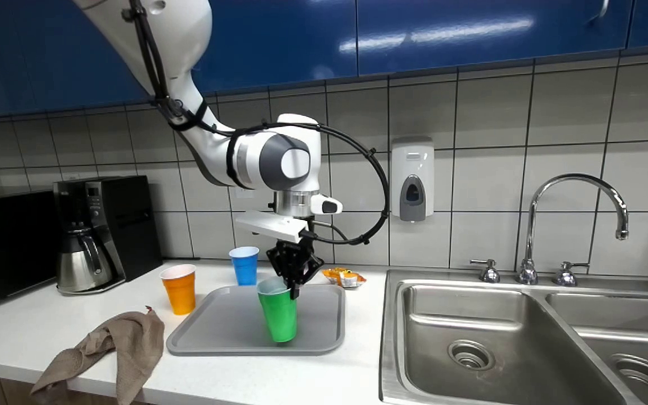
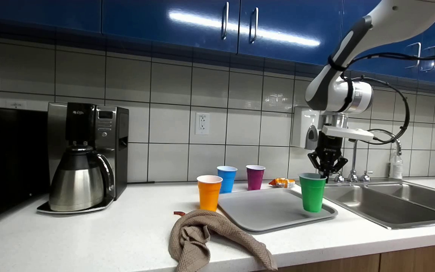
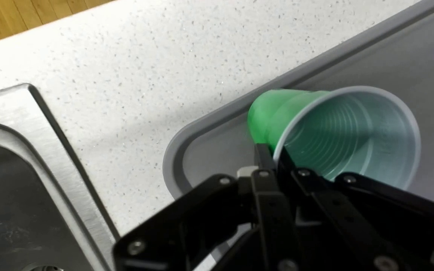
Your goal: Put the cups on the grey tray.
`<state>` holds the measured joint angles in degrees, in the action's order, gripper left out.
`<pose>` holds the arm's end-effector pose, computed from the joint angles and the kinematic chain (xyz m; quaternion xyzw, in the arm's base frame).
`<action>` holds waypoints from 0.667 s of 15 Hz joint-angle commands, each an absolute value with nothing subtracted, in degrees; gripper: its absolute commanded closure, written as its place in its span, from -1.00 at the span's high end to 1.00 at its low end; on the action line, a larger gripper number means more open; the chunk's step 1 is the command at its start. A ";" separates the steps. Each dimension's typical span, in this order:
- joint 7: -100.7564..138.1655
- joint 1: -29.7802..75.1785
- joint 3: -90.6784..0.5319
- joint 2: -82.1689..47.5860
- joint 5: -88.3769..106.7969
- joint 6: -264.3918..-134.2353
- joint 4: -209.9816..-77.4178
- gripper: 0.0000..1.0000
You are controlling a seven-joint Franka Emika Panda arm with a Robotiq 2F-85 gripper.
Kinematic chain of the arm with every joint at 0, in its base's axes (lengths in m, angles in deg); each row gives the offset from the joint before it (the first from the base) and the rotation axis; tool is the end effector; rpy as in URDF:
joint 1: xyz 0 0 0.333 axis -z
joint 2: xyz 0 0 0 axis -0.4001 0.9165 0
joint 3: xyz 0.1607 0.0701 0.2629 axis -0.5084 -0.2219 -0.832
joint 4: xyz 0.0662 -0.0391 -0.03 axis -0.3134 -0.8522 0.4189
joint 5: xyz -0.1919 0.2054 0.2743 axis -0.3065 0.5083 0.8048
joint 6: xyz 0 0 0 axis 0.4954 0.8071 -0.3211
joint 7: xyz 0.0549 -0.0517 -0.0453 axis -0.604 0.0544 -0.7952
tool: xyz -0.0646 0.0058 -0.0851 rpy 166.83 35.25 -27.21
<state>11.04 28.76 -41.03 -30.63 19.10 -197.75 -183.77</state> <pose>0.4971 -0.1142 0.3168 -0.9905 0.1302 0.0163 0.0424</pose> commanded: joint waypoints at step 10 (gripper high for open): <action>15.90 29.16 -42.53 -25.70 21.23 -197.69 -179.07 -0.97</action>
